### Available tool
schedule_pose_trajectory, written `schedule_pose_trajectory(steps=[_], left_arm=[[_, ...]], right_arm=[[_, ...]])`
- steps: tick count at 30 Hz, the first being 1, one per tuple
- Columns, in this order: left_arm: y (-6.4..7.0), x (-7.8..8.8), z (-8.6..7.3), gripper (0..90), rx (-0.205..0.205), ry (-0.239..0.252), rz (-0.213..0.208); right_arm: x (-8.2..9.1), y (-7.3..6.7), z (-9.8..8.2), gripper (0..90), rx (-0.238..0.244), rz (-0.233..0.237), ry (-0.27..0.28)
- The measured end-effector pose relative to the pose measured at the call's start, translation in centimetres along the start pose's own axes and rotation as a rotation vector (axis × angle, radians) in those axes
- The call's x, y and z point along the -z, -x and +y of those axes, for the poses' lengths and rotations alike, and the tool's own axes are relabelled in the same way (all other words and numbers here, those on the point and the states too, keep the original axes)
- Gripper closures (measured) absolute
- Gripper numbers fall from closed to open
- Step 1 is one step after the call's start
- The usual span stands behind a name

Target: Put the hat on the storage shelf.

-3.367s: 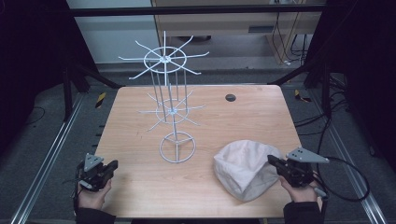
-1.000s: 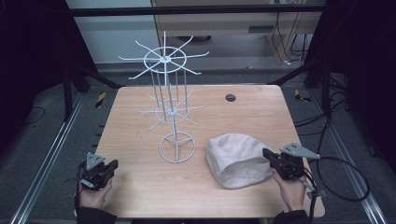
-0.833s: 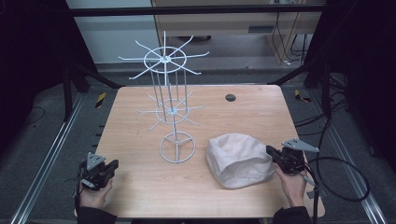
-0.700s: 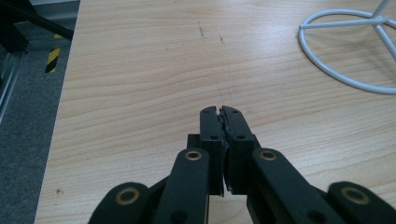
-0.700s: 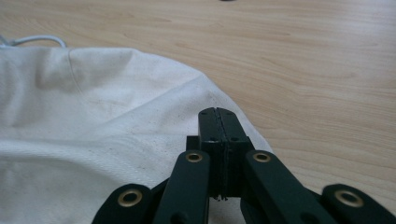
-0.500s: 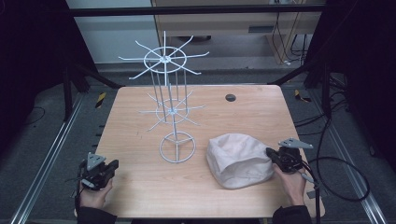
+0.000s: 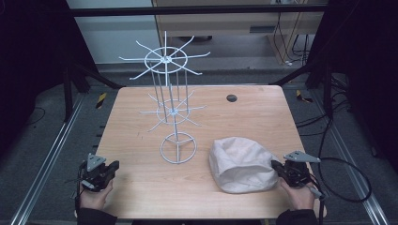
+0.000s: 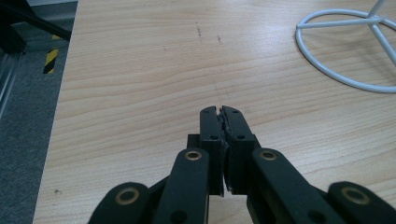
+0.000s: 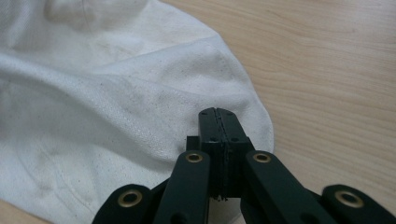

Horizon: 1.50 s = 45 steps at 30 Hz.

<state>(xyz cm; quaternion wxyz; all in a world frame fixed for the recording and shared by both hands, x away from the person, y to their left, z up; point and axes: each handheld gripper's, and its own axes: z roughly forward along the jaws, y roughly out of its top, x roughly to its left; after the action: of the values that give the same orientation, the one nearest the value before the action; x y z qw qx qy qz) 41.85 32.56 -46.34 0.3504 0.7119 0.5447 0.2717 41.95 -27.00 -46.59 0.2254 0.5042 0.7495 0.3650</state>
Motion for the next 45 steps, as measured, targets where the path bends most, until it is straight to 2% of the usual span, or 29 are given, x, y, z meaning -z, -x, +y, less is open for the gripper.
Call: schedule_pose_trajectory(steps=[10,16,19,23,29,33,36,41,45], left_arm=[[0.0,0.1,0.0,87.5,0.0,0.0,0.002],[0.0,0.1,0.0,87.5,0.001,0.002,0.003],[0.0,0.1,0.0,87.3,0.0,0.002,0.002],[0.0,0.0,0.0,86.7,-0.001,0.0,0.005],[0.1,-0.1,0.0,85.7,-0.002,-0.005,0.005],[0.0,-0.1,0.0,84.7,-0.002,-0.01,0.006],[0.0,-0.2,0.0,83.9,-0.002,-0.01,0.008],[0.0,-0.2,0.0,83.1,-0.004,-0.009,0.011],[0.0,-0.2,0.0,82.5,-0.007,-0.01,0.011]], right_arm=[[1.6,-1.6,-1.4,90.0,0.037,0.022,-0.002],[2.1,-2.4,-1.9,90.0,0.039,0.041,-0.006],[2.2,-2.4,-1.7,89.8,0.038,0.042,-0.001],[2.8,-2.2,-0.7,85.7,0.058,0.053,0.041],[4.2,-2.7,1.9,75.7,0.162,0.097,0.066],[4.8,-3.5,3.3,69.4,0.203,0.13,0.064],[5.0,-4.4,4.3,65.2,0.237,0.175,0.053],[4.6,-6.1,5.2,60.0,0.291,0.256,0.023],[3.6,-7.2,5.4,57.5,0.327,0.285,-0.024]])
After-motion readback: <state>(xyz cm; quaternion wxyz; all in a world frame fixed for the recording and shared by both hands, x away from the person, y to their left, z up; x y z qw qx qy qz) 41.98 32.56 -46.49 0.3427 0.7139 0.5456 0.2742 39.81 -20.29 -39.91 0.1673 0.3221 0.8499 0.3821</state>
